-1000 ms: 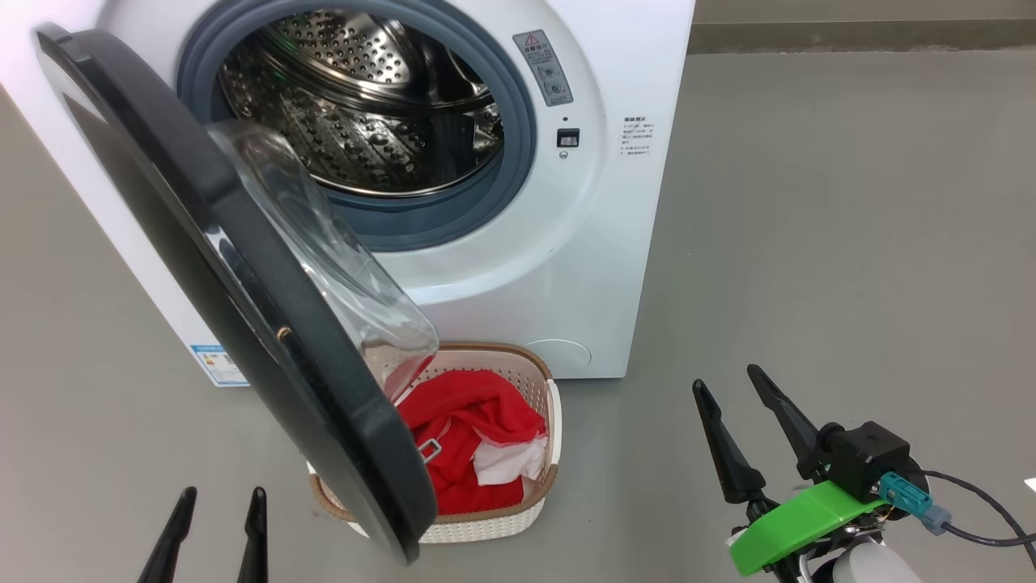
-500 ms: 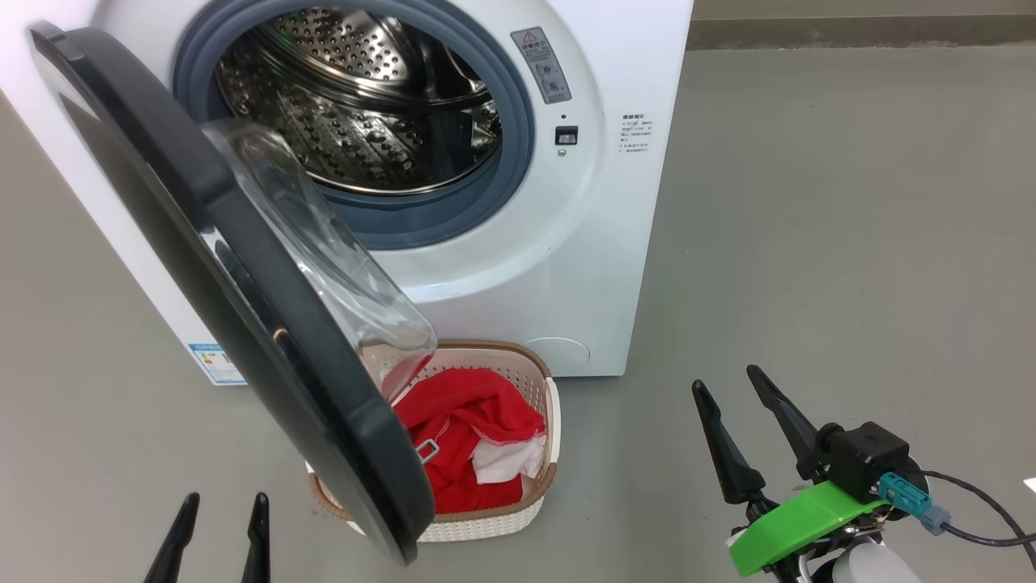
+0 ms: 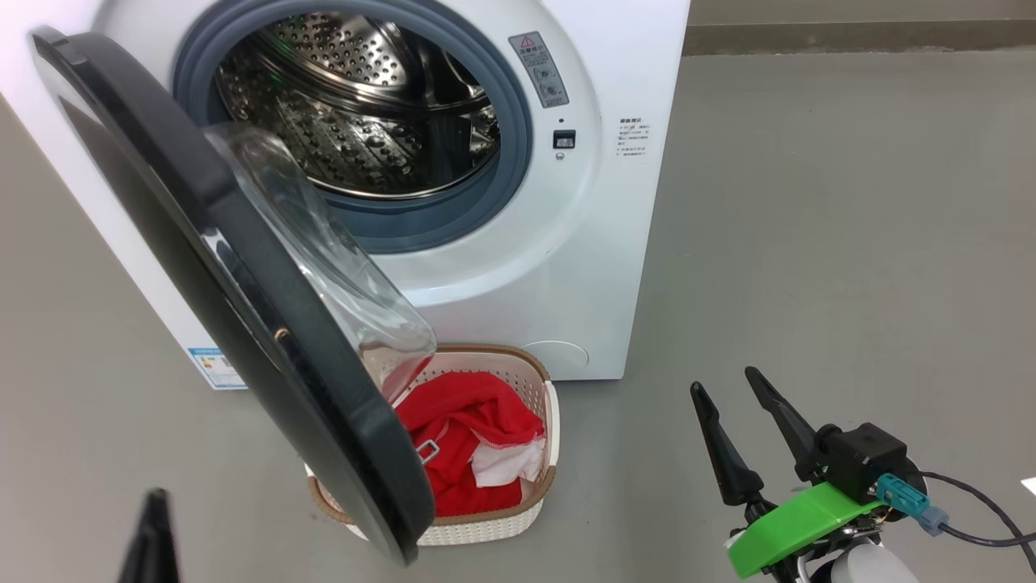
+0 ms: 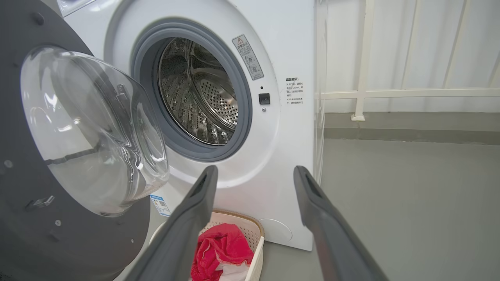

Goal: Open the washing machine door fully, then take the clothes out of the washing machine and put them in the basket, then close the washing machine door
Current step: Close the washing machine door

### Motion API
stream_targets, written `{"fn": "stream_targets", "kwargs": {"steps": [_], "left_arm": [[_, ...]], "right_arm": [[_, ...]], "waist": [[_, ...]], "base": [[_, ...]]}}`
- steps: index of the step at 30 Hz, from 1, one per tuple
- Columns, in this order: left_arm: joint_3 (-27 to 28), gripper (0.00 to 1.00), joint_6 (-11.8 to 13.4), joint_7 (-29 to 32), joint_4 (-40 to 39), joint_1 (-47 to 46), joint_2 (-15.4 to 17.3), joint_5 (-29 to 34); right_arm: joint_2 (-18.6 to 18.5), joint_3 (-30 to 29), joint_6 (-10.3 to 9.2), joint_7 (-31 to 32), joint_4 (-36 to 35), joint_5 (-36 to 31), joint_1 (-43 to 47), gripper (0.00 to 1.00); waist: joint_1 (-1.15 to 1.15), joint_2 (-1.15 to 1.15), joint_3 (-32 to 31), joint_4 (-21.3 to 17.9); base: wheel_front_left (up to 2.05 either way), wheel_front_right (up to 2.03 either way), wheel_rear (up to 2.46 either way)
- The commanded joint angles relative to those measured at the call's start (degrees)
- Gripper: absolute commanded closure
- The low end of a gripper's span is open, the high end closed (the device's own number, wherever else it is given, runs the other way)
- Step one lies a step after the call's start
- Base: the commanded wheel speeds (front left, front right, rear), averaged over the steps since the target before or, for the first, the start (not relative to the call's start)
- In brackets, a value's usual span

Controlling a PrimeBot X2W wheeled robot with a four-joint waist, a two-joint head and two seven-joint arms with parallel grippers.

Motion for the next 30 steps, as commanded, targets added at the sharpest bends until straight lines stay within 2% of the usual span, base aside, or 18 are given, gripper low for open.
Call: {"fn": "stream_targets", "kwargs": {"steps": [1,3,6,8,9,10,11,17,20,25,30], "left_arm": [[3.0,1.0,-0.3,-0.7,-0.7,-3.8,0.5,-9.0],[2.5,1.0,-0.1,-0.7,-0.4,-5.3,0.5,-18.9],[1.2,1.0,1.1,0.3,-1.1,-7.6,0.4,-37.0],[0.6,1.0,2.7,2.3,-3.3,-8.8,0.4,-46.9],[0.5,1.0,3.7,3.3,-4.8,-9.1,0.4,-50.0],[0.5,1.0,3.7,3.3,-4.8,-9.1,0.4,-50.0],[0.3,1.0,4.9,4.6,-6.6,-9.5,0.4,-52.3],[-0.4,1.0,13.1,11.1,-16.7,-10.6,0.4,-68.8],[-0.7,1.0,17.4,14.0,-20.8,-11.2,0.4,-74.3],[-1.0,1.0,22.5,16.6,-24.6,-12.4,0.7,-77.4],[-2.1,1.0,24.6,18.1,-25.2,-13.8,0.8,-78.6]], "right_arm": [[0.1,1.2,0.37,-0.4,-1.2,-0.1,-1.0,0.0],[0.1,1.2,0.37,-0.4,-1.0,-0.2,-0.9,0.0],[0.1,1.4,0.37,-0.4,-0.8,-0.2,-0.7,0.0],[0.1,1.6,0.37,-0.4,-0.8,-0.1,-0.7,0.0],[0.1,1.6,0.37,-0.4,-0.8,-0.1,-0.7,0.0],[0.1,1.6,0.37,-0.4,-0.8,-0.1,-0.7,0.0],[0.1,1.6,0.37,-0.4,-0.8,-0.1,-0.7,0.0],[0.1,1.5,0.37,-0.4,-0.8,-0.2,-0.8,0.0],[0.1,1.3,0.37,-0.4,-0.9,-0.4,-0.9,0.0],[0.1,1.2,0.37,-0.4,-0.8,-0.4,-1.5,0.0],[0.1,1.0,0.37,-0.4,-0.9,-0.4,-1.9,0.0]], "waist": [[0.0,0.0,0.0,0.1],[0.0,0.0,-0.2,0.1],[0.0,0.0,-0.5,0.1],[0.0,0.0,-0.7,0.0],[0.0,0.0,-0.7,-0.1],[0.0,0.0,-0.7,-0.1],[0.0,0.0,-0.7,-0.1],[0.0,0.0,-0.2,-0.5],[0.0,0.0,0.3,-0.7],[0.0,0.0,1.0,-1.1],[0.0,0.0,1.5,-1.9]], "base": [[0.0,0.0,0.0],[0.0,0.0,0.0],[0.0,0.0,0.0],[0.0,0.0,0.0],[0.0,0.0,0.0],[0.0,0.0,0.0],[0.0,0.0,0.0],[0.0,0.0,0.0],[0.0,0.0,0.0],[0.0,0.0,0.0],[0.0,0.0,0.0]]}}
